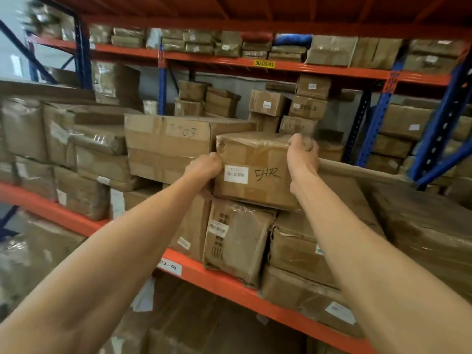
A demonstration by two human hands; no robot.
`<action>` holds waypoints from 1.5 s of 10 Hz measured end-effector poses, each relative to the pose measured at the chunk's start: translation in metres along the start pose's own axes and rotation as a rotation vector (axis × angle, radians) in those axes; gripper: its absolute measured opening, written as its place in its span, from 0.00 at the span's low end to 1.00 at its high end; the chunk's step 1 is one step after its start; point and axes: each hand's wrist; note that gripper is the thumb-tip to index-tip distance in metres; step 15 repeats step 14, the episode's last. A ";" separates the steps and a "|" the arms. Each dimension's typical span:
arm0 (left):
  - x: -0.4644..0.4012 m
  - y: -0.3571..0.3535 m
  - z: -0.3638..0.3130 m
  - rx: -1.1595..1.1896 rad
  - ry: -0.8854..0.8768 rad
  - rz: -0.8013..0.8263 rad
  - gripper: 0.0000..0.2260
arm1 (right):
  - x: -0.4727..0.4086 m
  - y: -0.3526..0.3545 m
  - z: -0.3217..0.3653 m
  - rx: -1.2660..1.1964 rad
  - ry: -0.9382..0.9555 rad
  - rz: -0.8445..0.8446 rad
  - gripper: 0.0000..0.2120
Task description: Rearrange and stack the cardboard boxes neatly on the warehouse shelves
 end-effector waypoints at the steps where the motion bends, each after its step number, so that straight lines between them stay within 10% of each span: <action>1: 0.005 0.022 -0.023 -0.470 -0.317 -0.147 0.10 | -0.003 0.003 -0.015 -0.008 -0.012 -0.030 0.34; 2: 0.016 0.023 -0.045 -0.702 -0.576 -0.296 0.11 | -0.003 0.010 -0.024 -0.013 0.007 -0.021 0.33; 4: 0.017 0.018 -0.046 -1.108 -0.662 -0.099 0.60 | 0.001 0.007 -0.028 -0.039 0.022 -0.068 0.34; 6: -0.018 0.022 -0.021 -0.992 -1.062 -0.225 0.49 | 0.000 -0.008 -0.025 -0.069 0.030 -0.172 0.32; 12: -0.019 0.023 0.053 -0.941 -1.152 -0.187 0.47 | 0.030 0.038 -0.033 0.273 -0.020 -0.037 0.45; 14: 0.046 0.024 0.165 -0.213 -1.013 -0.147 0.33 | 0.127 0.082 -0.093 0.337 0.154 -0.005 0.33; 15: 0.046 0.024 0.165 -0.213 -1.013 -0.147 0.33 | 0.127 0.082 -0.093 0.337 0.154 -0.005 0.33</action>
Point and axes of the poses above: each hand's wrist, its own x-axis away from the middle knuckle, its own y-axis out of the back of the hand, z = x × y, and after that the axes turned 5 degrees about -z, right-handed
